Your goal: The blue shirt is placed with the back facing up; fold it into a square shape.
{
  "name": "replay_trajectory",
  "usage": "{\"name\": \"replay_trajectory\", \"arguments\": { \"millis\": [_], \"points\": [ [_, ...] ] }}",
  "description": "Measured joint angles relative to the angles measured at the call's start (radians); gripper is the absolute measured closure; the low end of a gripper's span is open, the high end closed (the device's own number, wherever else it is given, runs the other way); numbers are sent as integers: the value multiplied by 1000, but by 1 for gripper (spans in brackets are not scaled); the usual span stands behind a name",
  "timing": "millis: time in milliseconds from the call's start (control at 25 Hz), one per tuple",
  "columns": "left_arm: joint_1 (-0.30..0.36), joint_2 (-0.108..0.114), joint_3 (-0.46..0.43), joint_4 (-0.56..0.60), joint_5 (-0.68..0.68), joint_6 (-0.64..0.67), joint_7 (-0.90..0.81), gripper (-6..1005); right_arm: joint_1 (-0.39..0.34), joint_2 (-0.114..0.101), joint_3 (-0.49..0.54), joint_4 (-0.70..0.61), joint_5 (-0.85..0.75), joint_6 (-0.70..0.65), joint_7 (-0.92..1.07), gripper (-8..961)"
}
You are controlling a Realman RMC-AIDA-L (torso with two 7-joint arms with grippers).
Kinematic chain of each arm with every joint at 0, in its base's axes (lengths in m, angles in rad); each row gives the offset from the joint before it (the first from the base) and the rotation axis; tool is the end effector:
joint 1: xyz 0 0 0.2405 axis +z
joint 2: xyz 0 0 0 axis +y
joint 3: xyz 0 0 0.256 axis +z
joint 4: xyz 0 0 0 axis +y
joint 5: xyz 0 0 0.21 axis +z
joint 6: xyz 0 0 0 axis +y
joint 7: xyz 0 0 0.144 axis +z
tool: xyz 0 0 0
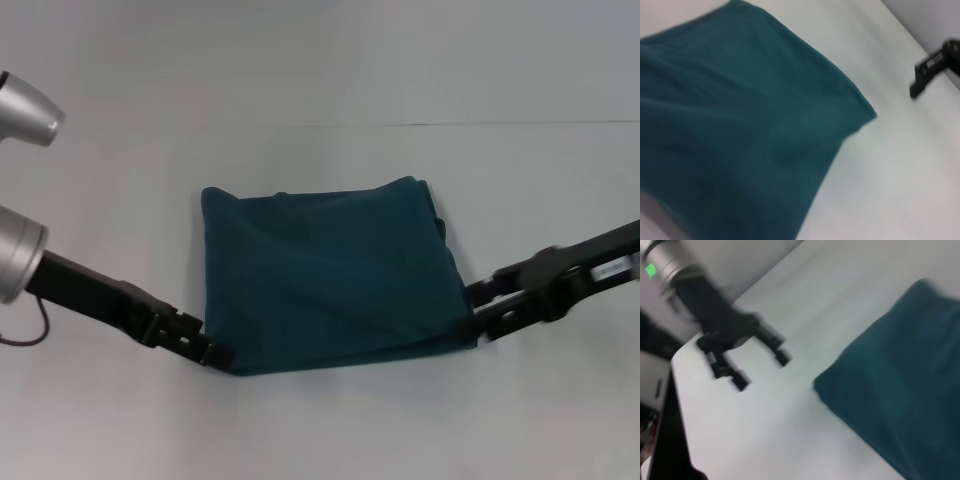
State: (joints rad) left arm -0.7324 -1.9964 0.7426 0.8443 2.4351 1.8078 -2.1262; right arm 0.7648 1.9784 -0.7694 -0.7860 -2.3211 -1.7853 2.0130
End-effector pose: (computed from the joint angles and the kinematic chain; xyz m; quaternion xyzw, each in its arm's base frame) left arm -0.2291 0.3515 0.0386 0.9124 0.4091 0.0100 0.0052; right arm 0.2105 0.3615 0.0351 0.9377 -0.3428 -0.0540 0.0178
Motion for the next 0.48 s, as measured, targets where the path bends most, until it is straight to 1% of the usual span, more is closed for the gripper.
{"name": "replay_trajectory", "arguments": {
  "millis": [80,240,360,480],
  "points": [
    [6,-10,-7,-2,-8,-27,1,47,6,23,-14,2,2,7,-7,71],
    [44,-47,-45,-3,-69,-61,42,47,-2,61,-13,5,6,10,-46,71],
    [72,-66,-53,-5,-107,-62,106,47,-19,72,-17,7,3,22,-62,71],
    [78,-71,-39,-15,-108,-50,149,47,-33,69,-11,8,6,30,-66,71]
  ]
}}
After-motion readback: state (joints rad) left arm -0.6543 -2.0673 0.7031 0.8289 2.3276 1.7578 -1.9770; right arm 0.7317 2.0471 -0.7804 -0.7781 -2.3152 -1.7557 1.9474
